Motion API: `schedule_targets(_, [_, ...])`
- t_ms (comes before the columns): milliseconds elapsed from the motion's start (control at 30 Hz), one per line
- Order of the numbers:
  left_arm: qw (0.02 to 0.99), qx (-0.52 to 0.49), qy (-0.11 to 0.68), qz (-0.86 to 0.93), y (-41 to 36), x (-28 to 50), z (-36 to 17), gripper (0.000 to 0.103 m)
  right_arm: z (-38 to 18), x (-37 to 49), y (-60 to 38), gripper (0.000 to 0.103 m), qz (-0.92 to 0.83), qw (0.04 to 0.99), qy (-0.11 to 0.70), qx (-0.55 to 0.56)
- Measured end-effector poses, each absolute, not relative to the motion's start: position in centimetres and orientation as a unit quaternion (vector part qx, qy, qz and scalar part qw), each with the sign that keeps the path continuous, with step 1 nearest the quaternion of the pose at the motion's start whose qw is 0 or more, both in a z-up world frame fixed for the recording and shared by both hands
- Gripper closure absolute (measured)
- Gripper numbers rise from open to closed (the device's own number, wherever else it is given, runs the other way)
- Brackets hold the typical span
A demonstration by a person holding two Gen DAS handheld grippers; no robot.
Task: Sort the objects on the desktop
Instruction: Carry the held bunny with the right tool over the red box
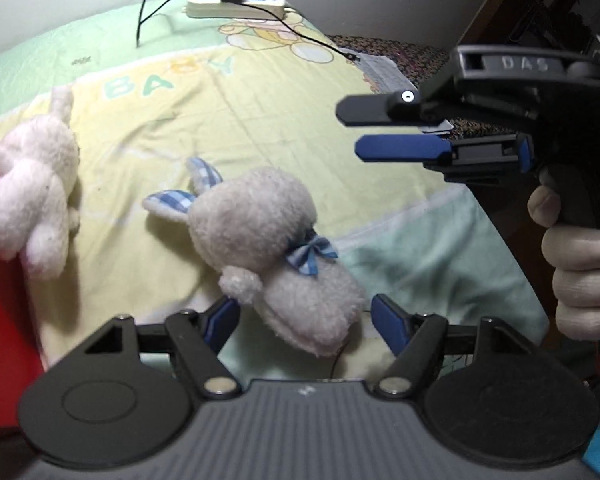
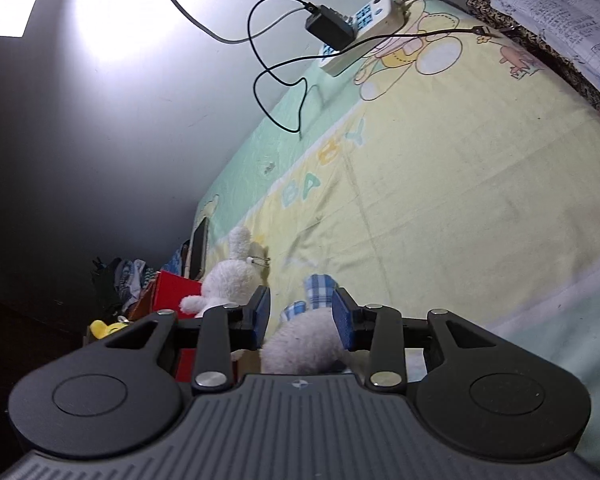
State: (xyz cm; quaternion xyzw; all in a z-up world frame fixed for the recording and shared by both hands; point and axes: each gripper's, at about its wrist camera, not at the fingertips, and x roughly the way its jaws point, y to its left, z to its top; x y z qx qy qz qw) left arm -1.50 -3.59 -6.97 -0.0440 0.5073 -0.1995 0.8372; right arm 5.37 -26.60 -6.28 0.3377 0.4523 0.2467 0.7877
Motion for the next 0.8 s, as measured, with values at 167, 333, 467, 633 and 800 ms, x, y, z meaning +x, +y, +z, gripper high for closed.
schedule_targets(167, [0.83, -0.084, 0.52, -0.183, -2.0, -1.5, -7.8, 0.029, -8.0, 5.1, -25.0, 0.065, 0.236, 0.797, 0.481, 0.28])
schedule_targets(333, [0.834, -0.108, 0.515, -0.163, -2.1, -1.1, -8.0, 0.023, -9.3, 4.4, -24.7, 0.061, 0.254, 0.774, 0.497, 0.3])
schedule_targets(467, [0.828, -0.125, 0.524, -0.152, -1.3, 0.0, -8.5, 0.023, -9.5, 4.3, -24.1, 0.05, 0.266, 0.763, 0.502, 0.308])
schedule_targets(633, [0.832, -0.125, 0.521, -0.145, -1.7, 0.9, -9.0, 0.023, -10.2, 4.5, -22.3, 0.045, 0.282, 0.754, 0.512, 0.298])
schedule_targets(800, [0.831, -0.138, 0.521, -0.14, -0.9, 0.9, -9.3, 0.024, -10.5, 4.8, -21.5, 0.043, 0.289, 0.748, 0.514, 0.304])
